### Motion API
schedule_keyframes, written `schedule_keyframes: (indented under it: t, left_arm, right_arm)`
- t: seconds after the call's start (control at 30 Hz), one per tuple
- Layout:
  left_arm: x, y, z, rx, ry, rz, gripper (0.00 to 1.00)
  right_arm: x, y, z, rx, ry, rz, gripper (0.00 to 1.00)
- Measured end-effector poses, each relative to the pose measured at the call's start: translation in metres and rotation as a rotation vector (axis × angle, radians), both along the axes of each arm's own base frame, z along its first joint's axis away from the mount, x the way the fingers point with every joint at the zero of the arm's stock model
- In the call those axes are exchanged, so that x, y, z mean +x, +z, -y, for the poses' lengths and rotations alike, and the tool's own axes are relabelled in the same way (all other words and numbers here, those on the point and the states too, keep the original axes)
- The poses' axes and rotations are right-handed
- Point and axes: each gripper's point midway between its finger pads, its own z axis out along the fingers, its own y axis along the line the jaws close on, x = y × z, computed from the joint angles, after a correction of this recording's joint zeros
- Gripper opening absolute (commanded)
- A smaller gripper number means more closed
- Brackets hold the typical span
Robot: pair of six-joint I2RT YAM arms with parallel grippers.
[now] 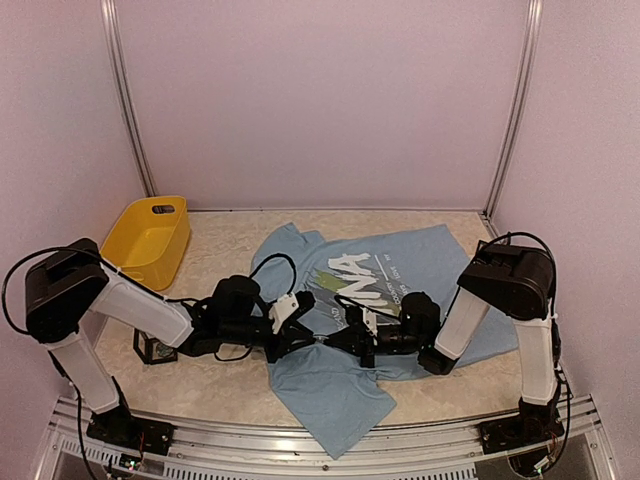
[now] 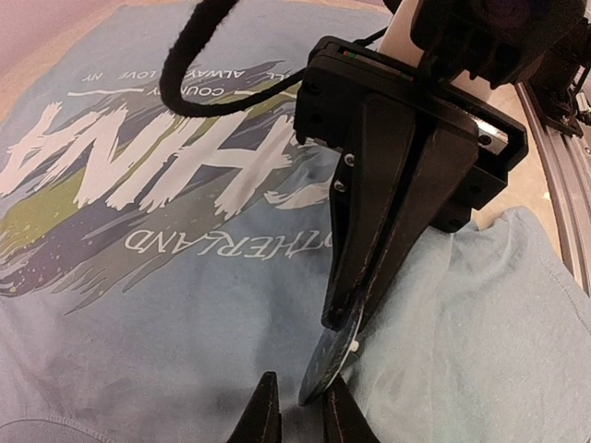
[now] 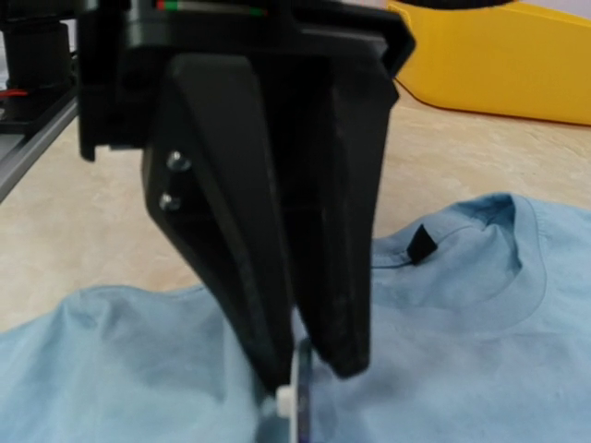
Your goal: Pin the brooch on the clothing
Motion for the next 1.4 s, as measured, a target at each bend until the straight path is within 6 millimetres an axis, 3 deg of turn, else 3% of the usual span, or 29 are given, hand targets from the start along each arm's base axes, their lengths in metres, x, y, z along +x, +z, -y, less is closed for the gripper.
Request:
schedule_keyframes:
  t: [0.1,0.2,0.47,0.8,1.03,1.23,1.4]
  left_arm:
    - [-0.003,-0.002,0.004,0.003,-0.012,0.000,0.12]
    - [-0.005,-0.003,0.005,0.007,-0.020,0.002,0.00]
    - [-0.008,-0.006,0.005,0.024,-0.035,0.006,0.00]
    - [-0.013,0.013,0.004,0.018,-0.038,0.017,0.00]
    - [-0.017,0.008,0.003,0.054,-0.040,-0.003,0.00]
    - [-0.020,0.005,0.000,0.078,-0.042,-0.012,0.00]
    - [-0.019,0.011,0.001,0.074,-0.045,-0.005,0.00]
  right_arm:
    - [-0.001,0.000,0.000,0.000,0.006,0.000,0.00]
    - [-0.001,0.000,-0.001,-0.003,0.012,-0.001,0.00]
    - [0.001,-0.002,-0.001,-0.022,0.014,-0.009,0.01]
    - [0.008,0.020,0.013,-0.076,-0.021,0.018,0.26]
    - [-0.004,0.002,0.021,-0.148,0.009,-0.053,0.35]
    - [-0.010,-0.009,0.022,-0.180,0.037,-0.095,0.23]
    - [-0.004,-0.019,0.018,-0.210,0.042,-0.127,0.00]
